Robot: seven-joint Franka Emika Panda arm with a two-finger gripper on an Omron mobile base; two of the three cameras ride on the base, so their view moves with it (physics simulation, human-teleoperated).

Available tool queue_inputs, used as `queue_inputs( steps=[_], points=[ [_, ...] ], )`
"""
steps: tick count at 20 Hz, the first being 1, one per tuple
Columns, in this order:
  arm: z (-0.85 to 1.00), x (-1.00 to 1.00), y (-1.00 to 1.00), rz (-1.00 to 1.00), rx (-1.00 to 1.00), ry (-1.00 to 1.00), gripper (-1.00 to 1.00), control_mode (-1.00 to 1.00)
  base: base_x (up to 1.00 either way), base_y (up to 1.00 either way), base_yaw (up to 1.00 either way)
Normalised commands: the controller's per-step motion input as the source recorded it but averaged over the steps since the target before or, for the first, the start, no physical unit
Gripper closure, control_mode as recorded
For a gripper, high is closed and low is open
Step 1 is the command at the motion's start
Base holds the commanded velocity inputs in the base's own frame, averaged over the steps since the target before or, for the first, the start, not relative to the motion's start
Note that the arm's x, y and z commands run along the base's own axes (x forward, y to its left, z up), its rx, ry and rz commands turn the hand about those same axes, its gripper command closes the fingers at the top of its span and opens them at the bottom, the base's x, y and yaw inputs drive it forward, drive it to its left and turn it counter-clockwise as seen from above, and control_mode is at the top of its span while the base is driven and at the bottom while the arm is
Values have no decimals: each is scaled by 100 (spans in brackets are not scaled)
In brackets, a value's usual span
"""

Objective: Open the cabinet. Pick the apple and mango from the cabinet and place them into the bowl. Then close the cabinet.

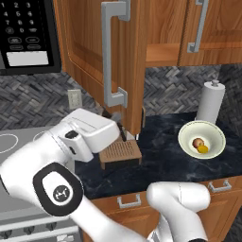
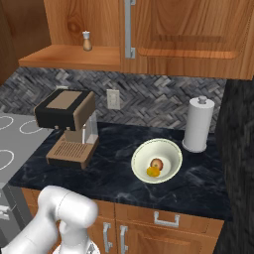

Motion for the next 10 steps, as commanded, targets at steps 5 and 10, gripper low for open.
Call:
queue_inputs(
  steps=[5,10],
  points=[
    [0,8,-47,0,0,3,-100,-100,0,0,0],
    [0,11,-59,0,0,6,-100,-100,0,0,0]
  ],
)
